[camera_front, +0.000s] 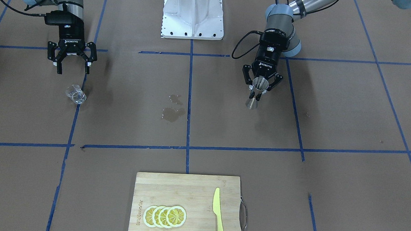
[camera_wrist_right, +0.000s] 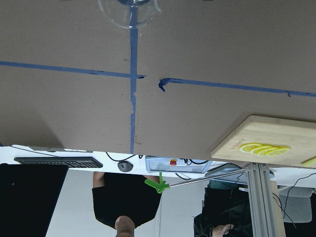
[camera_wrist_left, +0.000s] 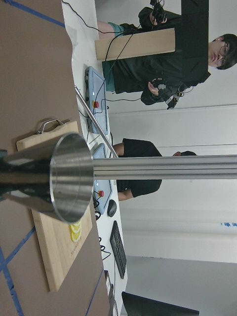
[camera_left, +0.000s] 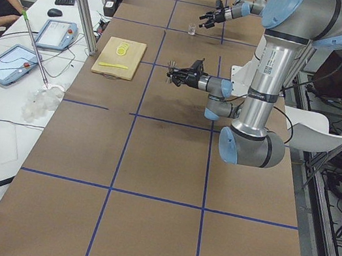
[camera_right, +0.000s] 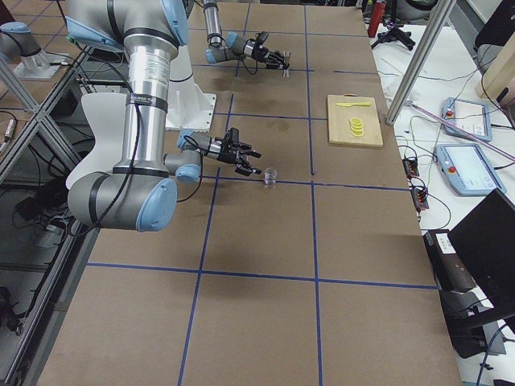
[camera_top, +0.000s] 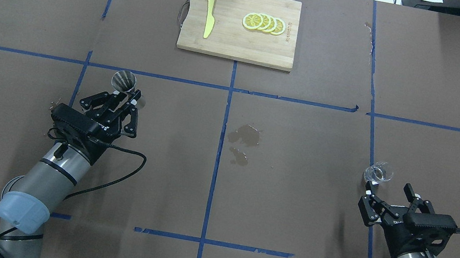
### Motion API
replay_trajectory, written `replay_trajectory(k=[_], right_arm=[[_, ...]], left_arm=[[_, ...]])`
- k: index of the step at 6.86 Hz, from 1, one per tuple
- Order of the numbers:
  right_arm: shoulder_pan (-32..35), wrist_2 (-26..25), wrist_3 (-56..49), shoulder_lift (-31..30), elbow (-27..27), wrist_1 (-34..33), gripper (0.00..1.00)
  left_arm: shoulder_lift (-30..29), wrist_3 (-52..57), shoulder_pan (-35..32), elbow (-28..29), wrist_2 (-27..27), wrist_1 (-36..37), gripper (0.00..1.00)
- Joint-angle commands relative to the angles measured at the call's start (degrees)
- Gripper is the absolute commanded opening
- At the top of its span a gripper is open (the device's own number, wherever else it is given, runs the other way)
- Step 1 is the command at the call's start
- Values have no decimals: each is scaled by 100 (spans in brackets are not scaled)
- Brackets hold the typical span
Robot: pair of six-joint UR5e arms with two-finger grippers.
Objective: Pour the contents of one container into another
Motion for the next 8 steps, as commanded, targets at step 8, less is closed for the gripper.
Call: replay_trajectory(k=[8], right_arm=[[16,-256,540,592,-1039,26,92]], left_arm=[[-27,9,0,5,17,0,0]])
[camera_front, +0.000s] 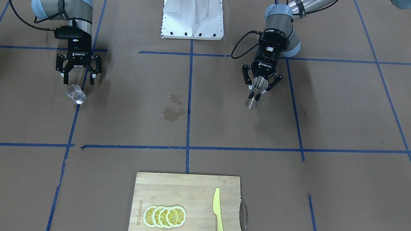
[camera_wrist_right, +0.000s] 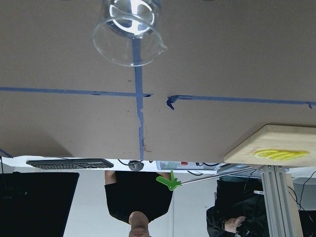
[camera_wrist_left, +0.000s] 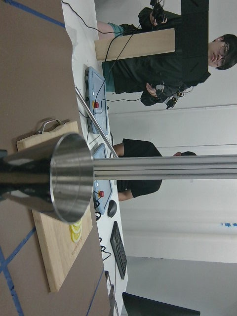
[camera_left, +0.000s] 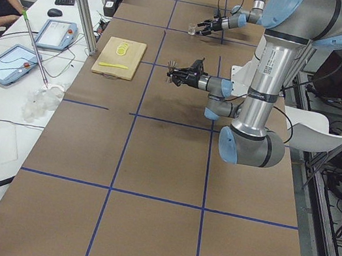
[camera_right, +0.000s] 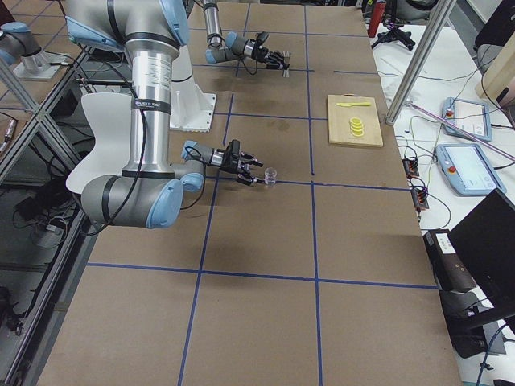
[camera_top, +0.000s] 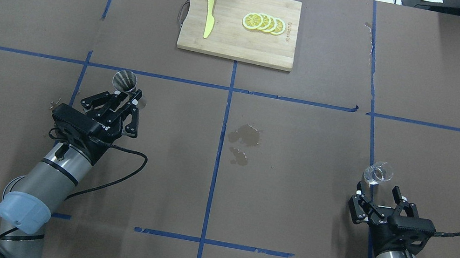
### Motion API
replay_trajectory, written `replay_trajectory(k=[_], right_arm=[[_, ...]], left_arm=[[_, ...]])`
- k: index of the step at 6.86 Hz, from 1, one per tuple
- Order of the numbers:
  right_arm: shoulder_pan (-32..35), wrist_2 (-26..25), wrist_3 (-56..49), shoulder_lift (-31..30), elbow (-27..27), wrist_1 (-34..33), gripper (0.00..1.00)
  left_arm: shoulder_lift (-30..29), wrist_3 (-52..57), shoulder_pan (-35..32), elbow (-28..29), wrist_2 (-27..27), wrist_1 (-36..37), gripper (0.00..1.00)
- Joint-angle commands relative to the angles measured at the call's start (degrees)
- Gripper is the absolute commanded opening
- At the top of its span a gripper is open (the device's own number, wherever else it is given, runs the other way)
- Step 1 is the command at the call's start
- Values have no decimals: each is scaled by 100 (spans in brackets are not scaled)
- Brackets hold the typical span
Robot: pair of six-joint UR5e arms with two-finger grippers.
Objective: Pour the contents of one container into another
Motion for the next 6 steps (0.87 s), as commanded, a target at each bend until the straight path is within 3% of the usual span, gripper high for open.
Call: replay_trajectory(k=[1,6], right_arm=[[65,54,-39,46,-56,7,91],[470,362,-101,353,-408,24,91]], left_arm=[[0,0,-4,0,-2,0,0],[0,0,-4,0,6,0,0]])
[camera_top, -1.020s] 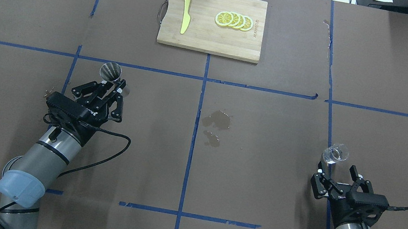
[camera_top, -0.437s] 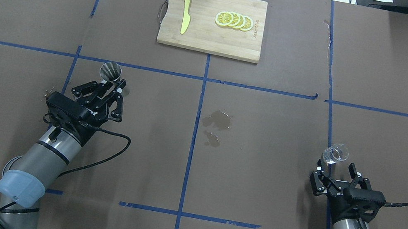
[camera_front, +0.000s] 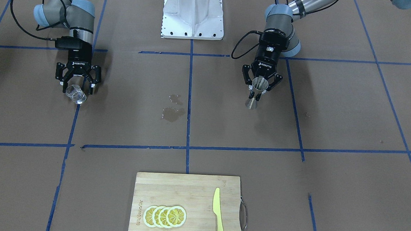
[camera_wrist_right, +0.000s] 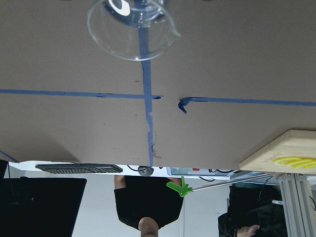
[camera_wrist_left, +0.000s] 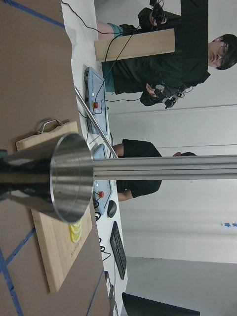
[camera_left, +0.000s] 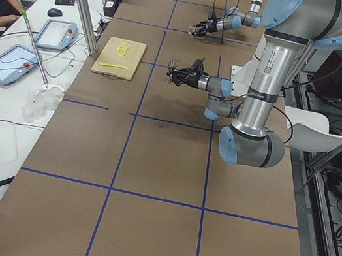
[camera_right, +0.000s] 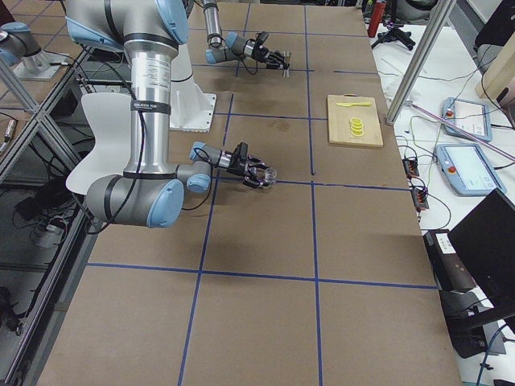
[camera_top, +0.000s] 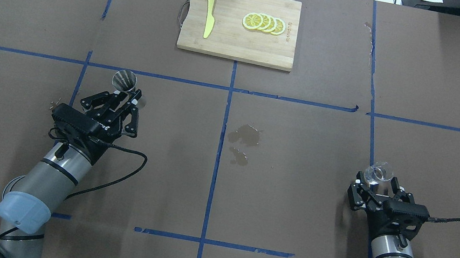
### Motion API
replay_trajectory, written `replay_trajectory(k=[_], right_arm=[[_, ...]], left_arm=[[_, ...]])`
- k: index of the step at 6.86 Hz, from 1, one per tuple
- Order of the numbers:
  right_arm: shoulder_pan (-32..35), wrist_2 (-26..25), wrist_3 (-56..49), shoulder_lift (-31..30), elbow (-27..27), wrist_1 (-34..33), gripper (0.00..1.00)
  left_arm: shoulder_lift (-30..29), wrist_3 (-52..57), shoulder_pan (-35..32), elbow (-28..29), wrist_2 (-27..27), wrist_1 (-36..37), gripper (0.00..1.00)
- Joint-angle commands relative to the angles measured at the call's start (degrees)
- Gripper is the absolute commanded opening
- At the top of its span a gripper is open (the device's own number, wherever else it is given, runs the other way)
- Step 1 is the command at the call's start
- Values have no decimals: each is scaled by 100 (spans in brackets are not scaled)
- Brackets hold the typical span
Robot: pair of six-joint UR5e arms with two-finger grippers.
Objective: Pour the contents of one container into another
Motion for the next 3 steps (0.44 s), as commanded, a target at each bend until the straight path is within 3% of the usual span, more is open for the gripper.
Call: replay_trajectory(k=[1,3], right_arm=[[83,12,-15,31,-43,-3,90],[101,20,-15,83,-78,-4,89]], left_arm=[[-3,0,0,0,0,0,0],[-3,0,0,0,0,0,0]])
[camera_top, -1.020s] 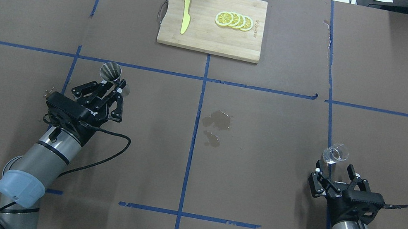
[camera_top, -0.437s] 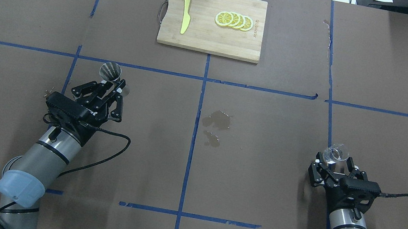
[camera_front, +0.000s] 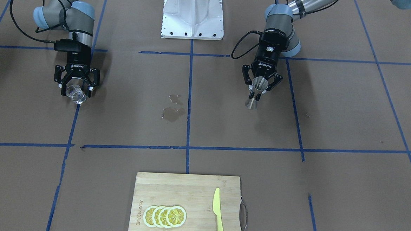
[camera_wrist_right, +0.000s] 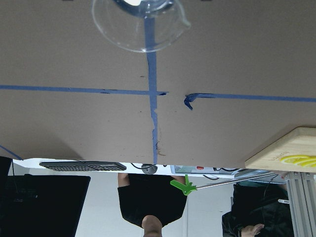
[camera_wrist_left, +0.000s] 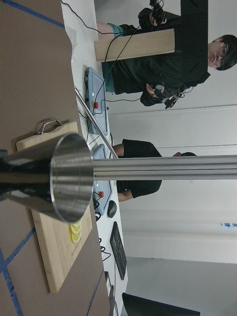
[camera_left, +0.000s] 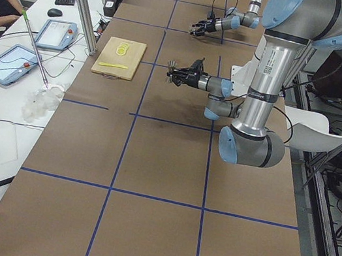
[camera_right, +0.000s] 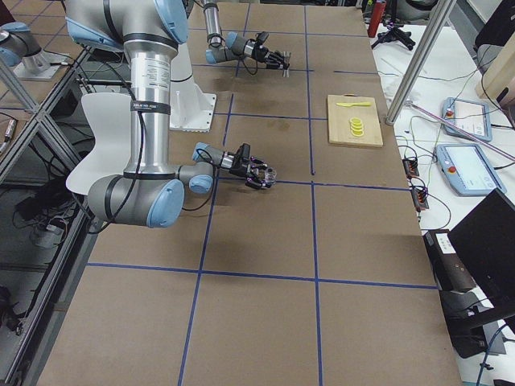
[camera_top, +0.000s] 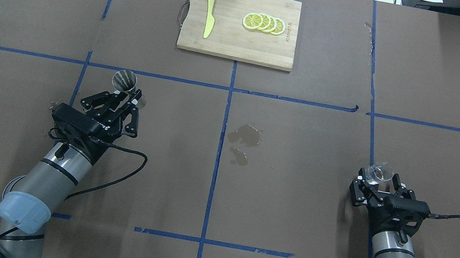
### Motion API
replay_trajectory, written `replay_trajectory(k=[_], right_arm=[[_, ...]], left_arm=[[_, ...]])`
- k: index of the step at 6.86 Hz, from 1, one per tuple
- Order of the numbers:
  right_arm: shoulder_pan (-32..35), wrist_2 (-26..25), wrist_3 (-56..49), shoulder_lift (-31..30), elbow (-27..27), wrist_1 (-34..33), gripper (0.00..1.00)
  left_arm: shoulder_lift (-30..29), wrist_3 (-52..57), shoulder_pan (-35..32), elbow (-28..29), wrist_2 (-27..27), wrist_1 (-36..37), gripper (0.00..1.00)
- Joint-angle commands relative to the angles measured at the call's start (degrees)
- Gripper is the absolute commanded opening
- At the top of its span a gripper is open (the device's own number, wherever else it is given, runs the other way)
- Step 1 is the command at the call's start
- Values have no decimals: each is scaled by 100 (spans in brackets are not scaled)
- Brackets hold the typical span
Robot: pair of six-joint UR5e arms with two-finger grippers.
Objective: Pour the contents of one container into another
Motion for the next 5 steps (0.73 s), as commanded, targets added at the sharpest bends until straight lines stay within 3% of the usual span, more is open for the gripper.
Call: replay_trajectory(k=[1,4,5], right_arm=[[31,33,-19,49,-16,-1,89],[67,68,-1,49,-51,8,75],[67,85,-1,57,-51,17,61]], left_arm=[[0,0,0,0,0,0,0],[0,0,0,-9,9,0,0],[0,9,0,-35,9,0,0]])
